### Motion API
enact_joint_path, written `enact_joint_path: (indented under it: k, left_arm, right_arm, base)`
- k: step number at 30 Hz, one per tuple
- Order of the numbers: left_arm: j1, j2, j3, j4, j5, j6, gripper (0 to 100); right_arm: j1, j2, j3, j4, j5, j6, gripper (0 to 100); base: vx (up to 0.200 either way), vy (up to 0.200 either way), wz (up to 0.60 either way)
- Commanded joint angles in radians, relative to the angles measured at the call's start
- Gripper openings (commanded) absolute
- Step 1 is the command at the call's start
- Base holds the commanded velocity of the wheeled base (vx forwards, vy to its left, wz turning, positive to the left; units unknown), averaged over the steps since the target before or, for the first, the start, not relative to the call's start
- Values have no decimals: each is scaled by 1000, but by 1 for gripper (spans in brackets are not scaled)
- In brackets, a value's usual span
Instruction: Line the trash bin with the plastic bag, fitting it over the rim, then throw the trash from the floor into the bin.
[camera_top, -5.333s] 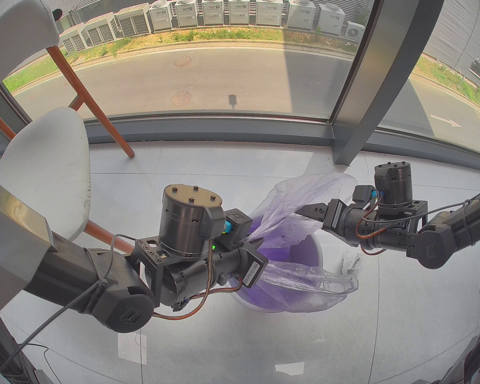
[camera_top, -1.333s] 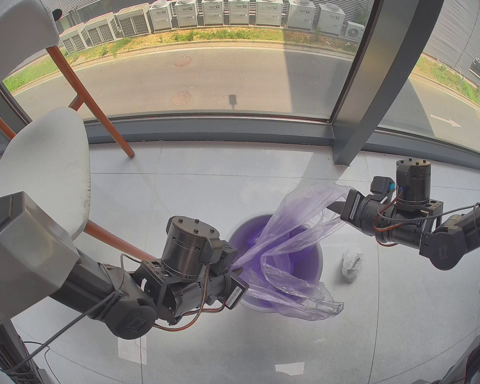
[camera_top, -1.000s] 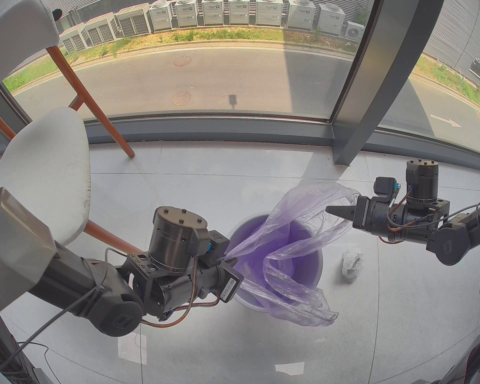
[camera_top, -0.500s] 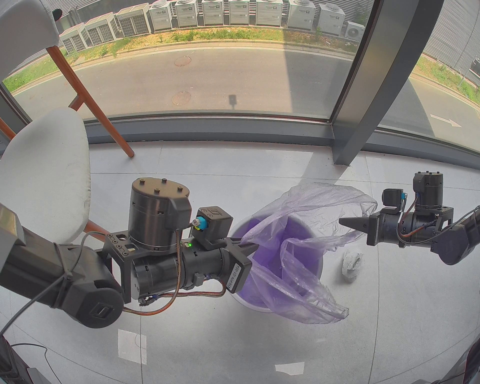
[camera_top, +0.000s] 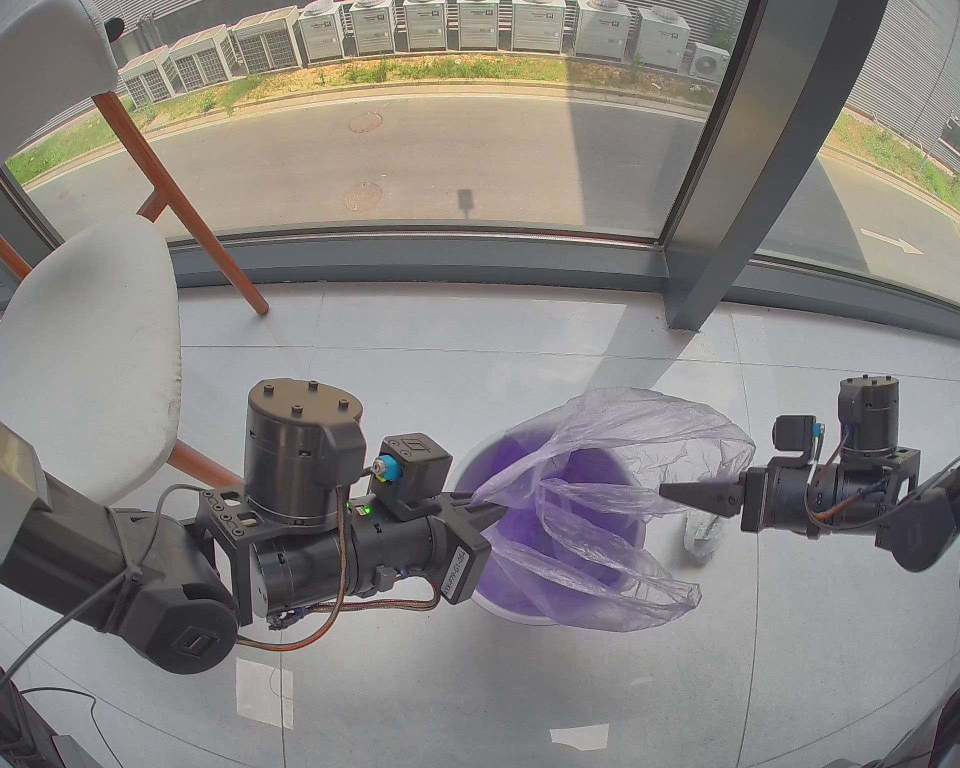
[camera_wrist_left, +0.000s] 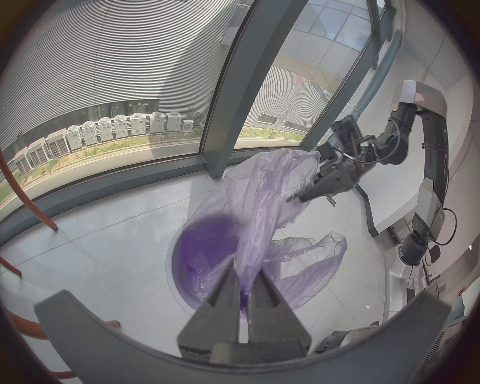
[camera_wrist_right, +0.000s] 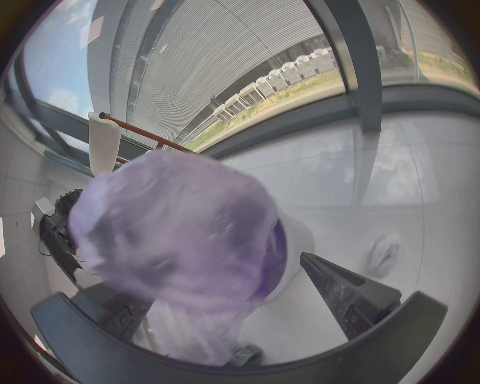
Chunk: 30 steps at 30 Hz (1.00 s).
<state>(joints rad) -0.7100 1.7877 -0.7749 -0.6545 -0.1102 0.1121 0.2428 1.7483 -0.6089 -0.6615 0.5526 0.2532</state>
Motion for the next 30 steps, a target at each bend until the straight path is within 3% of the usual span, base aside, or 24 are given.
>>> enact_joint_path:
  k: [1,5,6,7,11,24,30]
  left_arm:
    - [3,13,6,-11,0,0,0]
    - [1,13,13,-11,0,0,0]
    - [3,13,11,-11,0,0,0]
    - [3,15,8,-13,0,0,0]
    - [3,15,9,-13,0,0,0]
    - [1,16,9,-13,-2,0,0]
    - [0,16,13,-13,-2,1,0]
  right_arm:
    - [89,-95,92,5,-29,77,100]
    - [181,-89,75,-7,-183,209,100]
    - [188,-87,72,-7,-194,222,100]
    - [224,-82,47,0,-253,302,100]
    - [291,-59,20,-1,-341,422,100]
    - [354,25,-8,2,-402,454,100]
    - [371,82,-112,6,-438,566,100]
  base:
    - [0,0,0]
    - [0,0,0]
    - [0,0,0]
    - [0,0,0]
    - [0,0,0]
    - [0,0,0]
    - [0,0,0]
